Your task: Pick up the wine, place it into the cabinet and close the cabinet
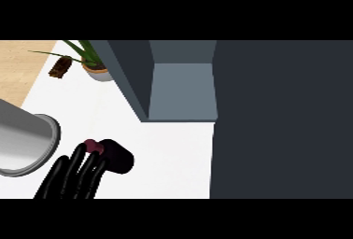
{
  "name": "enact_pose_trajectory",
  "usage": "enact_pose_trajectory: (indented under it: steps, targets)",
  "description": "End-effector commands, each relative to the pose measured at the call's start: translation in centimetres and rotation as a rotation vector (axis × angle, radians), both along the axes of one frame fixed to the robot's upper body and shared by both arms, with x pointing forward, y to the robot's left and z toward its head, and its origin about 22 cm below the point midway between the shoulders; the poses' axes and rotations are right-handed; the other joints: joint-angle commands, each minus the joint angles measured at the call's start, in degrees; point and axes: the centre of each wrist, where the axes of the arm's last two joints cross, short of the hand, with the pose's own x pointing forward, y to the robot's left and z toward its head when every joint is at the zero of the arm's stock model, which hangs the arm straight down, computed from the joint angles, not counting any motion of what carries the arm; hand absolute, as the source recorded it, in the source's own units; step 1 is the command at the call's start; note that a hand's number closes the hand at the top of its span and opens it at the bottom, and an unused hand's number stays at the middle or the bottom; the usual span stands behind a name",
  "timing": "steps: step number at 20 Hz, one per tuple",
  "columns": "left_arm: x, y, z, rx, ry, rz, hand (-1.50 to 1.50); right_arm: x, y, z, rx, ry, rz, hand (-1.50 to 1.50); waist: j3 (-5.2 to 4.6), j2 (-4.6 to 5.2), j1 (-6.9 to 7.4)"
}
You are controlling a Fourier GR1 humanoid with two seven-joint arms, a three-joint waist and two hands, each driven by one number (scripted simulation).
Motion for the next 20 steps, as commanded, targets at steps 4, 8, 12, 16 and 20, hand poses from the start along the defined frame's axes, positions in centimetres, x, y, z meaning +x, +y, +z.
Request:
enact_pose_trajectory:
  steps: [4,8,12,16,20]
  targets:
    - [0.1,2.7,1.6,-0.027,-0.043,0.074,-1.50,-2.5,0.3,1.5,0.012,-0.063,-0.013,-1.50,0.00,0.08,-0.05]
    - [-0.6,5.0,1.8,-0.020,-0.038,0.086,-1.50,-3.1,-0.6,1.9,0.010,-0.046,-0.012,-1.50,-0.05,-0.02,-0.07]
    - [1.1,5.5,1.4,-0.009,-0.011,0.100,-1.50,-2.4,0.9,2.1,0.034,-0.076,0.002,-1.50,-0.04,0.07,-0.02]
    - [1.8,6.0,-0.4,-0.027,0.044,0.119,-1.50,-4.2,-0.5,2.0,0.008,-0.063,0.025,-1.50,0.00,-0.12,-0.52]
    - [3.8,7.4,-2.9,-0.031,0.076,0.110,-1.50,-4.3,0.2,2.4,0.016,-0.049,0.011,-1.50,-0.07,-0.06,-0.35]
